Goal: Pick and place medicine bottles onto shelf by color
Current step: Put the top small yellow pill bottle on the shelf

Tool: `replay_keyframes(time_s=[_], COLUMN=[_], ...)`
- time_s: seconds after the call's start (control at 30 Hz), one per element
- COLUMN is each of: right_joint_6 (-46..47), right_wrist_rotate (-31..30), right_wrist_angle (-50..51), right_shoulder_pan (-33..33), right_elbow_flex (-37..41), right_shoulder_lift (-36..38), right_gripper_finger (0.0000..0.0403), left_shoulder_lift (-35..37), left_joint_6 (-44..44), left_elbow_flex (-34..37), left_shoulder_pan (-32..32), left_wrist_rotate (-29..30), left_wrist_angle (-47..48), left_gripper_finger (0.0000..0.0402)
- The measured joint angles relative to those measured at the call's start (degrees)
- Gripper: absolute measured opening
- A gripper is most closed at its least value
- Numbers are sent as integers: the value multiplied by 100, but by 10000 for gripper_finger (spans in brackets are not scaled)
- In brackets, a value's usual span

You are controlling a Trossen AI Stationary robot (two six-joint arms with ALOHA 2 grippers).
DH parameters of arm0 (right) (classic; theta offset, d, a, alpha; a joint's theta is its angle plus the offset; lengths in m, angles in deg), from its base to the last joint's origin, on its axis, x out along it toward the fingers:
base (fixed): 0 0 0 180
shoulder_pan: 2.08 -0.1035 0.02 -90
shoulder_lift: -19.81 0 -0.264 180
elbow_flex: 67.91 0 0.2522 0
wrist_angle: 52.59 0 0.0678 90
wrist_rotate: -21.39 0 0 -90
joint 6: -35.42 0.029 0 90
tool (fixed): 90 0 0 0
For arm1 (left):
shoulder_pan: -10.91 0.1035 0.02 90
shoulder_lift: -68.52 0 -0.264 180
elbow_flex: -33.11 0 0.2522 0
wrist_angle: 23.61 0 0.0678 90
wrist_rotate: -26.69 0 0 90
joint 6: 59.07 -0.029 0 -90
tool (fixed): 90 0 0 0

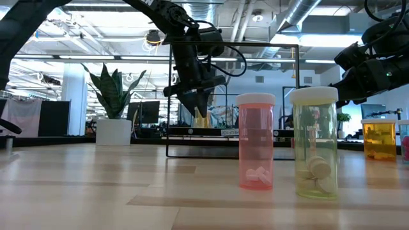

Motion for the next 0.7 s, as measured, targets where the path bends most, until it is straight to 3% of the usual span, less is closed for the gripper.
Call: replay_keyframes(time_s=[0.7], right_joint_6=[0], right_wrist_rotate=[0], right_wrist_angle=[1], right_shoulder_pan=[0], right_elbow_flex=[1], right_shoulder_lift=[0], right_gripper_finger=[374], left_shoulder_lift=[1], left_joint_6=[87], left_elbow_flex=[0], left_shoulder_pan=[0], left_wrist_rotate=[-63], left_wrist_angle=[-4], left_gripper_finger=[125])
